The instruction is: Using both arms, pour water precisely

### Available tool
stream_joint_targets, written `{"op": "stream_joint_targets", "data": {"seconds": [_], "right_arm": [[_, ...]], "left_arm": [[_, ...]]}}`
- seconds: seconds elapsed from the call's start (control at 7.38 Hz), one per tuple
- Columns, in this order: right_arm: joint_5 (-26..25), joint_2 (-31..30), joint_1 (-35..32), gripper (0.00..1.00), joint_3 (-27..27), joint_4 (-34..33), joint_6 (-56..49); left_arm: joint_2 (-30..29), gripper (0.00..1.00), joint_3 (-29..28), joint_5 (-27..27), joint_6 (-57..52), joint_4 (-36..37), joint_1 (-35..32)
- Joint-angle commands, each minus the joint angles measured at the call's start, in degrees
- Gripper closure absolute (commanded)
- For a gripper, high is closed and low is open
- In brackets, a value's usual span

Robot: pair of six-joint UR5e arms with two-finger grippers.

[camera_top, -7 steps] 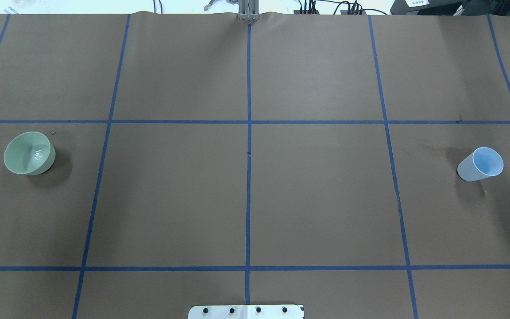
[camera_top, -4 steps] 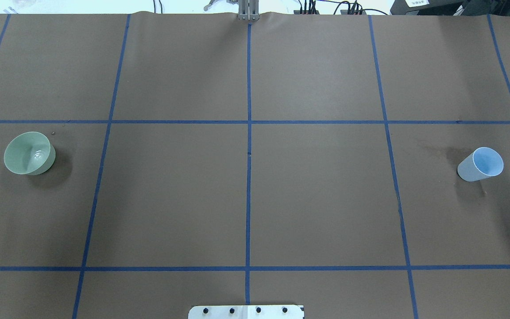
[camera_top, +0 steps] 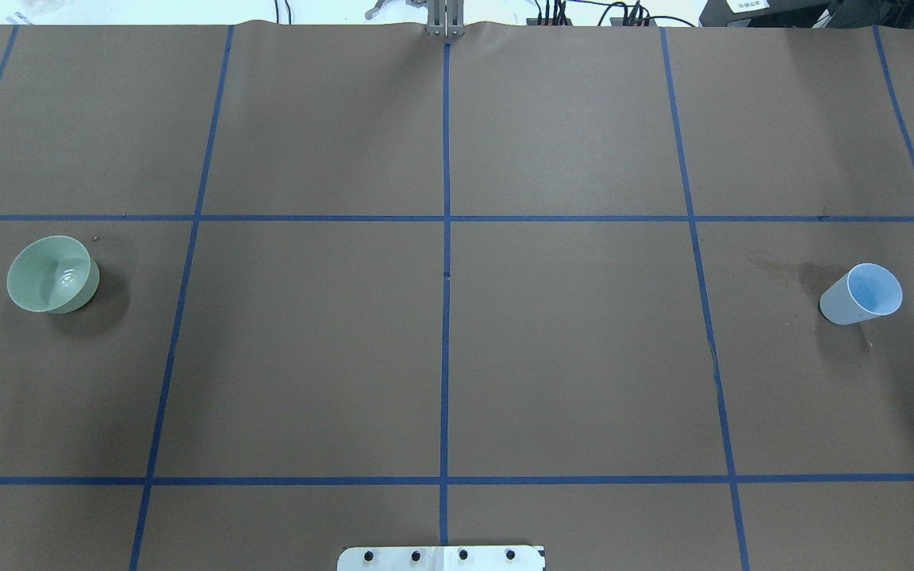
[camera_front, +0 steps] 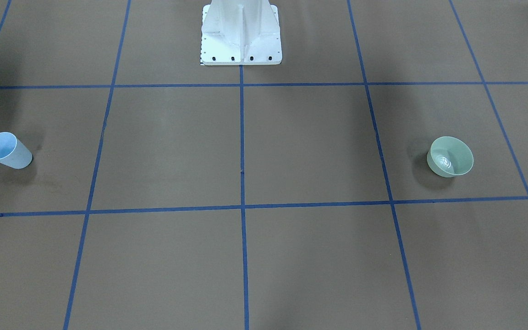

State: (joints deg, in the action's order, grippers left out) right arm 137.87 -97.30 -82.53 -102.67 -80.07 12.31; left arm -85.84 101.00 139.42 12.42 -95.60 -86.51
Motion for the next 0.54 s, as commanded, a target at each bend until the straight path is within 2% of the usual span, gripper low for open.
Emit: {"op": "stream_joint_targets", "data": {"seconds": [0.0,0.27,0.41], "right_arm": [[-0.3,0.1,0.1,0.0,0.3,0.0,0.2],[-0.5,0.2,0.1,0.0,0.5,0.1,0.3],[-0.6,0.4,0.1,0.0,0.5,0.1,0.3]], "left_arm": [[0.1,0.0,-4.5,0.1,0.6,-7.5,1.1],[-4.6,0.0,-7.8,-0.3,2.6,-8.1,12.0],[-6.1,0.0,-9.2,-0.2,5.8,-10.5,14.2]]}}
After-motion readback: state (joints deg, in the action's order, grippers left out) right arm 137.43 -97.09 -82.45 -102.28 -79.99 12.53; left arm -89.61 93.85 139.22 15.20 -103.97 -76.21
